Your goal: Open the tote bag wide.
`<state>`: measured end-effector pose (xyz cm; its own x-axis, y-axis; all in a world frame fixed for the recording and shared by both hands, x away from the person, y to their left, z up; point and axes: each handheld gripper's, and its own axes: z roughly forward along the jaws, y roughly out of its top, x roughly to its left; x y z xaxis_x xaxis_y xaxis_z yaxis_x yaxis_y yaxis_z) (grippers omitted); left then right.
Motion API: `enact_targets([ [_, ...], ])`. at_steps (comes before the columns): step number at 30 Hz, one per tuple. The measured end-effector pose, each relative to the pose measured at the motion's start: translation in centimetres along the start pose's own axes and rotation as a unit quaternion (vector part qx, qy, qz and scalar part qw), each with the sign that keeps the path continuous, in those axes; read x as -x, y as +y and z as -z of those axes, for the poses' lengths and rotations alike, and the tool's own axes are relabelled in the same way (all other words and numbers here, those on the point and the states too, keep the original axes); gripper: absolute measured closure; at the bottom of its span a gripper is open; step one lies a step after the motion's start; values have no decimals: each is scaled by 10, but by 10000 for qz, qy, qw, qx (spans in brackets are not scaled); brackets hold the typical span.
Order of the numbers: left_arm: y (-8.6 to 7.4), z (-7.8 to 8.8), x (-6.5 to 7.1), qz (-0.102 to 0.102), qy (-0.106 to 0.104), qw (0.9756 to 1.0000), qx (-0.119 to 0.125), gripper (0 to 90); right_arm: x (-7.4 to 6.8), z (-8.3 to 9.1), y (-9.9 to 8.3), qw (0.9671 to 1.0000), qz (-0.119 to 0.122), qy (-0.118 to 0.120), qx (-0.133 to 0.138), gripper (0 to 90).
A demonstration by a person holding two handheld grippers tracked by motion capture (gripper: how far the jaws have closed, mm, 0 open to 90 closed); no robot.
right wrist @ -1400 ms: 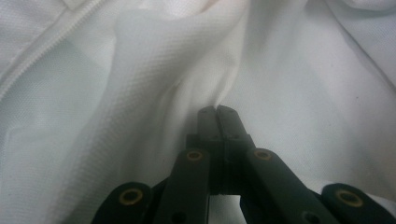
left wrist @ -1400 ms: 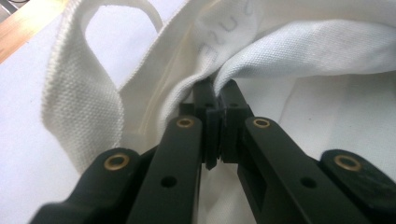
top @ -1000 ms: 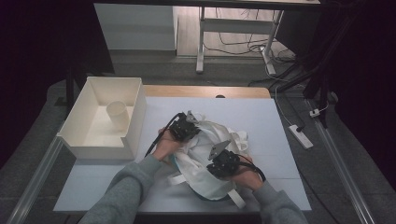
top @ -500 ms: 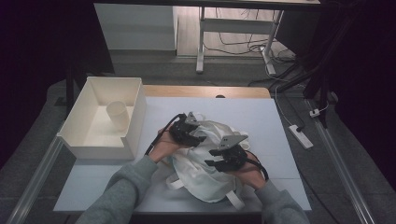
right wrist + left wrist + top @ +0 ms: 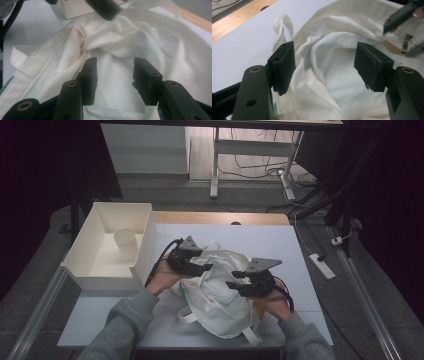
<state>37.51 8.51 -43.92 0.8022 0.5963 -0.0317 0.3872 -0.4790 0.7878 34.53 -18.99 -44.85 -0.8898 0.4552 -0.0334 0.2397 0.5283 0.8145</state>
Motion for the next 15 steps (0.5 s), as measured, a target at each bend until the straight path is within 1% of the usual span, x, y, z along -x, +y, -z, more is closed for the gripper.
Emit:
enact_targets([
  [2,-2,7,0,19,-15,10000,24,331,3,3,0,9999,-39,-86,46,536],
  [7,-8,28,4,78,30,9999,92,329,9,12,0,9994,-134,-273,138,522],
  [11,-11,45,4,116,58,9998,175,328,15,18,-1,9989,-153,-399,191,511],
  [15,-16,59,3,217,129,9994,241,324,20,22,-3,9985,-169,-487,210,504],
])
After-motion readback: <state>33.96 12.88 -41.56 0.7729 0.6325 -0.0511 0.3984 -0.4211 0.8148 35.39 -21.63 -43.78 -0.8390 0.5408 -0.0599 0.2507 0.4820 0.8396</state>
